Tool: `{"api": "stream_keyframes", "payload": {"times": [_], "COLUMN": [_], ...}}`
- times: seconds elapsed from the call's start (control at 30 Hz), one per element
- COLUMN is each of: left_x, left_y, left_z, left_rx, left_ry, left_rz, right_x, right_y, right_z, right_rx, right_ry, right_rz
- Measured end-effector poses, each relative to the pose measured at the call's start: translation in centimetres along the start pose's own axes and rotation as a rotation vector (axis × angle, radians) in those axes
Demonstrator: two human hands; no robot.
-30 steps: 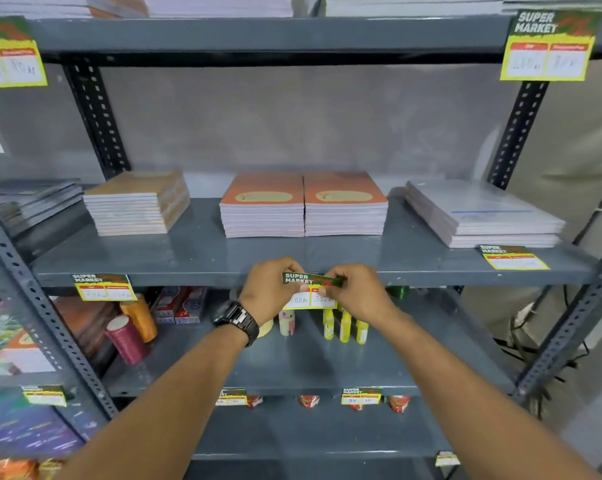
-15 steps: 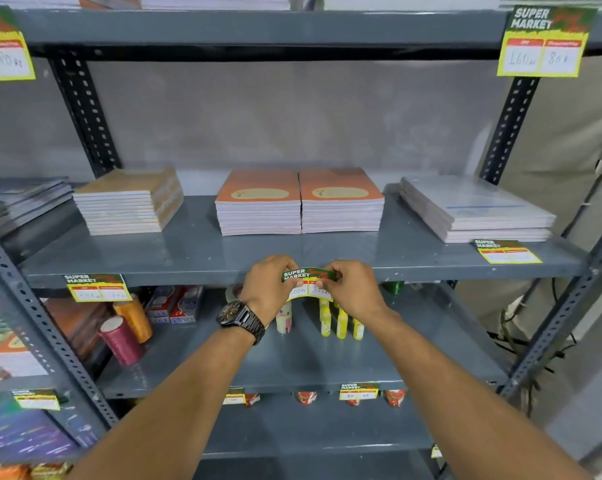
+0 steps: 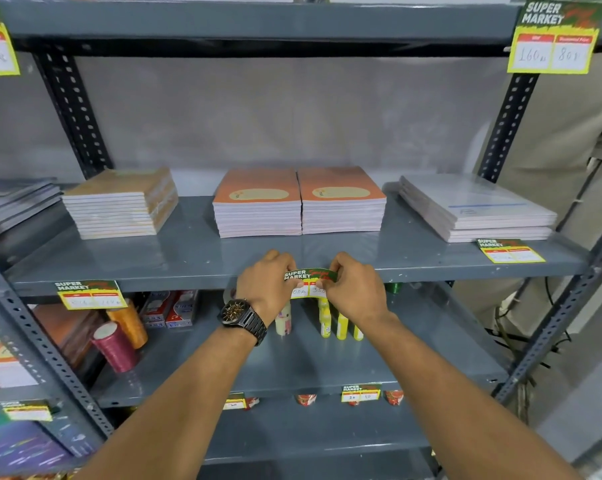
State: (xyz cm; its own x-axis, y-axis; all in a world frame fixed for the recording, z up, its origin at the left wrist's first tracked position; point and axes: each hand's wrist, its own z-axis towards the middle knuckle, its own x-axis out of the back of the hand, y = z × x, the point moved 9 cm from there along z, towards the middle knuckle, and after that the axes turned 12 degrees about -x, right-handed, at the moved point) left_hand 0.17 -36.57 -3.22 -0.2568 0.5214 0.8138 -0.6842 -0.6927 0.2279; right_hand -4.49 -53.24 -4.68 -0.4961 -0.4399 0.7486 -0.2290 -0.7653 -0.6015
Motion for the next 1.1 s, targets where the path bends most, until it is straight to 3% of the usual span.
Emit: {"api": "stream_keyframes", "payload": {"times": [0.2,0.4,0.73,0.9,1.1], "left_x": [0.4,-0.1,0.1,0.1,-1.1], "left_y": [-0.1,-0.9,-1.4,-1.0,4.6], "left_z": [0.3,0.4,0.6,1.4,4.0], "left_rx": [-0.078,-0.187,-0.237,-0.183,-0.2], "left_ry": [-0.005,-0.053,-0.123,-0.156,-0.111], "left_rz": [0.105,0.077,-0.034,-0.156,-0.263], "right_x": [0.3,0.6,0.2,1.8,10.4], "right_y": [-1.4,-1.9,-2.2,-0.6,9.3], "right_z": [-0.2,0.1,-0.5,-0.2,1.7], "right_rx": [0.169,0.113,0.073,0.072,-0.103], "right_ry": [0.048,0.122,0.067,-0.083,0.074], "right_rz": [-0.065,-0.199,-0.2,-0.027,0.169]}}
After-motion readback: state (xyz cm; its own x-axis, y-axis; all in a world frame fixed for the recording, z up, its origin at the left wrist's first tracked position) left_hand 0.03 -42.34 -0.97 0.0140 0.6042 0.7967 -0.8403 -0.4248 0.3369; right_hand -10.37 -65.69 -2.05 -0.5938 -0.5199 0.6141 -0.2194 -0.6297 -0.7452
